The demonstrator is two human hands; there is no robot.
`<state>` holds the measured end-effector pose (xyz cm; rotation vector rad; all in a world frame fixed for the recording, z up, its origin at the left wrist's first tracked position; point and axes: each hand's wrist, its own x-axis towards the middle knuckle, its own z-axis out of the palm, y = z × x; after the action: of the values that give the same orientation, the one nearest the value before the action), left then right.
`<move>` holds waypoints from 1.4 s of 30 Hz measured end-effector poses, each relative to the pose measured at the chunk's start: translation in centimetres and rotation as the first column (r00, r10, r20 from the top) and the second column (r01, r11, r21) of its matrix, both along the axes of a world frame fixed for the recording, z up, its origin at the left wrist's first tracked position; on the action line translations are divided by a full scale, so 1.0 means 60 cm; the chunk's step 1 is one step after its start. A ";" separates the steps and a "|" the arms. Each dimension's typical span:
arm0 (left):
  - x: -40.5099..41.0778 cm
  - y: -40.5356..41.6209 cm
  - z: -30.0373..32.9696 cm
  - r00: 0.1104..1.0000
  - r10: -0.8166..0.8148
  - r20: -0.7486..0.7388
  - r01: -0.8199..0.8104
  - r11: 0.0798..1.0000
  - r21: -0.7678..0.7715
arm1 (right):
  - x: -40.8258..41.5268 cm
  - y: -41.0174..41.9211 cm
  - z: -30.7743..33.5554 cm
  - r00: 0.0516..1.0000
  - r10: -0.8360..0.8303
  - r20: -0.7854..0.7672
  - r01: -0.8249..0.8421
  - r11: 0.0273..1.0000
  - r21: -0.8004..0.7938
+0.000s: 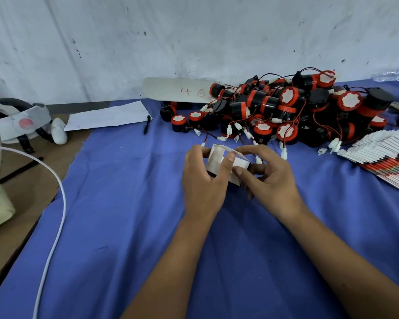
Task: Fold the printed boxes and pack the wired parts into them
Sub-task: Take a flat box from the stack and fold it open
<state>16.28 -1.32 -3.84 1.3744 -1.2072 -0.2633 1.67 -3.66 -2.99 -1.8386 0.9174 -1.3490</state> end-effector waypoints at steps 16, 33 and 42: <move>-0.008 0.008 0.010 0.999 -0.005 -0.035 0.001 0.993 -0.115 | -0.006 -0.012 -0.012 0.994 0.093 0.055 -0.097 0.992 0.084; 0.006 0.000 0.002 0.995 0.103 -0.019 -0.105 0.987 -0.123 | 0.007 0.009 -0.001 0.963 0.230 0.143 -0.249 0.958 0.139; -0.011 0.012 0.014 0.990 -0.119 0.080 0.135 0.961 -0.242 | 0.002 -0.005 -0.006 0.979 0.091 0.184 -0.127 0.971 0.200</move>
<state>15.61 -0.60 -3.00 1.0981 -1.3368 -0.1532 1.76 -3.95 -3.33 -1.5614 0.8214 -1.2698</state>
